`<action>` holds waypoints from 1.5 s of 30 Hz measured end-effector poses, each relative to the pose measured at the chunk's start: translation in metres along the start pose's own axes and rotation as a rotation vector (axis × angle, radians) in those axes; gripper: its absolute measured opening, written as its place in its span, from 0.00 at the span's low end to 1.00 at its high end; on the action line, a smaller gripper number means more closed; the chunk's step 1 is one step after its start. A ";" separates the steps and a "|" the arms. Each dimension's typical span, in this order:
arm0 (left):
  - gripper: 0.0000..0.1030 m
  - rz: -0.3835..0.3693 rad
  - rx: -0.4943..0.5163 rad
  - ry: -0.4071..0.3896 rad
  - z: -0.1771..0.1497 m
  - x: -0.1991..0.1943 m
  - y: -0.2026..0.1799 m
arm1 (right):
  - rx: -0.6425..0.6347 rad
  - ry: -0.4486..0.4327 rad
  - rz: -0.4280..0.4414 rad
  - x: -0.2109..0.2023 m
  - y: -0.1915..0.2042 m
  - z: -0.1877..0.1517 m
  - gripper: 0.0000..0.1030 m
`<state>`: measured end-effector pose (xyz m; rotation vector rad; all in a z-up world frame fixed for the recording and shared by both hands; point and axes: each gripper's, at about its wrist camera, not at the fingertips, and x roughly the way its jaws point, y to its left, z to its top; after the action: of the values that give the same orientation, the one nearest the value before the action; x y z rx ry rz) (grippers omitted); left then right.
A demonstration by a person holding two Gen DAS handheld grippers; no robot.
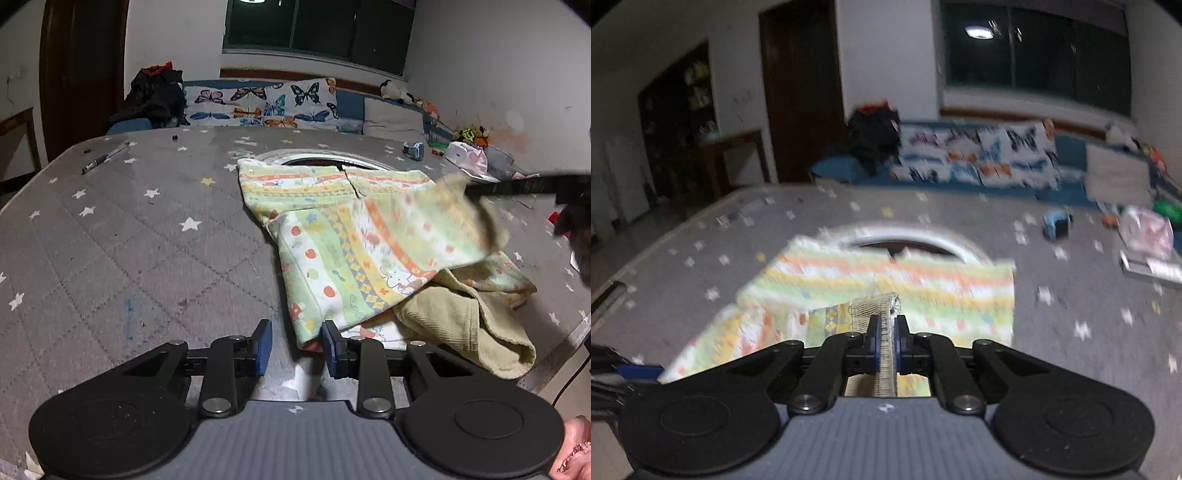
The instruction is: Fold clothes
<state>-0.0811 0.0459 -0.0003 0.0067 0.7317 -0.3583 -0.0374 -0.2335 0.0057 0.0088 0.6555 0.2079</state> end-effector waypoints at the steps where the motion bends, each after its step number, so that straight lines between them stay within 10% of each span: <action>1: 0.31 -0.003 0.001 0.006 0.000 0.000 0.001 | 0.005 0.027 -0.004 0.007 -0.002 -0.005 0.06; 11: 0.29 -0.002 0.025 -0.047 0.041 -0.017 0.010 | -0.054 0.030 0.028 0.014 -0.003 -0.013 0.09; 20: 0.22 -0.163 0.021 0.005 0.081 0.062 -0.020 | -0.067 0.090 0.087 0.038 0.004 -0.022 0.09; 45: 0.20 -0.150 0.195 0.023 0.045 0.053 -0.054 | -0.125 0.110 0.127 0.001 0.011 -0.056 0.23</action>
<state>-0.0333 -0.0279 0.0053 0.1411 0.7196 -0.5727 -0.0729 -0.2255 -0.0384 -0.0815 0.7509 0.3734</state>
